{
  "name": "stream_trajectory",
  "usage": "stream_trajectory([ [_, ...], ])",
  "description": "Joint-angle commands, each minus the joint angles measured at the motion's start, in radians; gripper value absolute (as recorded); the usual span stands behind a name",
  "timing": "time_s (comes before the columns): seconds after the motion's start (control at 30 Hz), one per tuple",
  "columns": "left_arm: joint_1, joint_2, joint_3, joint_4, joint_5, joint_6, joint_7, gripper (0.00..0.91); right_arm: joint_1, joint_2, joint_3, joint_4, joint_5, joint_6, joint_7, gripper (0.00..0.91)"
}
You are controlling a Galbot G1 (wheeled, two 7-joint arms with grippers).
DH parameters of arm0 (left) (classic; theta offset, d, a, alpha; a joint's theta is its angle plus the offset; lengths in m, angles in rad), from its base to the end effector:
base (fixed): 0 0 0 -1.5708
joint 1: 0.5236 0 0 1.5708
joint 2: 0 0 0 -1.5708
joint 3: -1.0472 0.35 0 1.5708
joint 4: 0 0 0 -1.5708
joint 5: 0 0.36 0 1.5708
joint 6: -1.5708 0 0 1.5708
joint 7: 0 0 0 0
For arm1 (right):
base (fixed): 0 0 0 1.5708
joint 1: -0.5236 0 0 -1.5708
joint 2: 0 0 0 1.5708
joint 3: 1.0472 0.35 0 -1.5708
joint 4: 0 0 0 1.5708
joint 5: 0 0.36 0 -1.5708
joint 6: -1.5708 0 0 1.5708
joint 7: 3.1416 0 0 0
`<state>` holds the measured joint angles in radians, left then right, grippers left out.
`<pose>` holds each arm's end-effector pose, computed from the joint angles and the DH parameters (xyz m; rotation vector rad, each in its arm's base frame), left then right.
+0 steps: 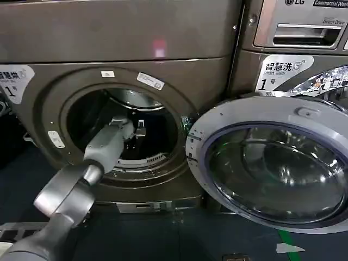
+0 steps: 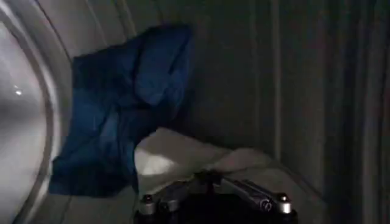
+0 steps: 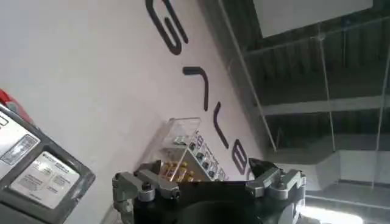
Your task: Grasp the clothes from the dryer.
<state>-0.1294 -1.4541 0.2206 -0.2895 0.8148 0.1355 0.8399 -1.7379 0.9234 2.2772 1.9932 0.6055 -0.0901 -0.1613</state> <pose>0.6739 0.0118 -0.1984 -0.8452 -1.6095 -1.5636 -0.0248 -0.3796 0.0637 1.0660 2.2343 -0.9396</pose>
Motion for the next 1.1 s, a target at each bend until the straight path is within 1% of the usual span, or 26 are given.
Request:
stream_trajectory([
  [0.03, 0.009, -0.006, -0.142, -0.069, -0.061, 0.052, -0.072, 0.0, 0.0, 0.001, 0.001, 0.0, 0.0, 0.001, 0.002, 0.907],
  [0.17, 0.023, -0.011, -0.22, -0.105, -0.132, 0.1, -0.123, 0.0, 0.002, 0.004, -0.002, 0.001, 0.0, 0.002, 0.003, 0.907],
  [0.23, 0.042, -0.018, -0.321, -0.138, -0.177, 0.124, -0.161, 0.0, 0.002, 0.003, -0.001, 0.0, 0.0, 0.002, 0.004, 0.907],
  [0.33, 0.085, -0.013, -0.369, -0.207, -0.26, 0.176, -0.2, 0.0, 0.002, 0.004, -0.001, -0.001, 0.0, 0.004, 0.004, 0.907],
  [0.47, 0.163, 0.006, -0.41, -0.353, -0.418, 0.218, -0.286, 0.0, 0.005, 0.002, -0.003, -0.002, 0.0, 0.004, 0.005, 0.907],
  [0.53, 0.19, 0.008, -0.437, -0.396, -0.482, 0.227, -0.316, 0.0, 0.006, 0.001, -0.004, -0.002, 0.0, 0.005, 0.005, 0.907],
  [0.6, 0.217, 0.011, -0.451, -0.445, -0.608, 0.222, -0.397, 0.0, 0.007, 0.001, -0.005, -0.005, -0.001, 0.006, 0.006, 0.907],
  [0.67, 0.251, 0.013, -0.455, -0.496, -0.691, 0.182, -0.46, 0.0, 0.007, 0.001, -0.005, -0.006, -0.001, 0.007, 0.006, 0.907],
  [0.73, 0.289, 0.017, -0.455, -0.55, -0.747, 0.17, -0.513, 0.0, 0.007, 0.001, -0.005, -0.007, -0.001, 0.008, 0.006, 0.907],
  [0.77, 0.302, 0.017, -0.454, -0.57, -0.761, 0.165, -0.541, 0.0, 0.007, 0.001, -0.005, -0.007, -0.001, 0.008, 0.006, 0.907],
  [0.8, 0.317, 0.016, -0.454, -0.585, -0.794, 0.133, -0.576, 0.0, 0.007, 0.0, -0.005, -0.008, -0.001, 0.01, 0.006, 0.907],
  [0.97, 0.37, 0.007, -0.456, -0.663, -0.915, 0.073, -0.702, 0.0, 0.008, 0.0, -0.006, -0.008, -0.001, 0.012, 0.007, 0.907],
  [1.1, 0.408, -0.008, -0.469, -0.731, -0.943, 0.014, -0.806, 0.0, 0.009, 0.001, -0.004, -0.008, 0.0, 0.015, 0.011, 0.907],
])
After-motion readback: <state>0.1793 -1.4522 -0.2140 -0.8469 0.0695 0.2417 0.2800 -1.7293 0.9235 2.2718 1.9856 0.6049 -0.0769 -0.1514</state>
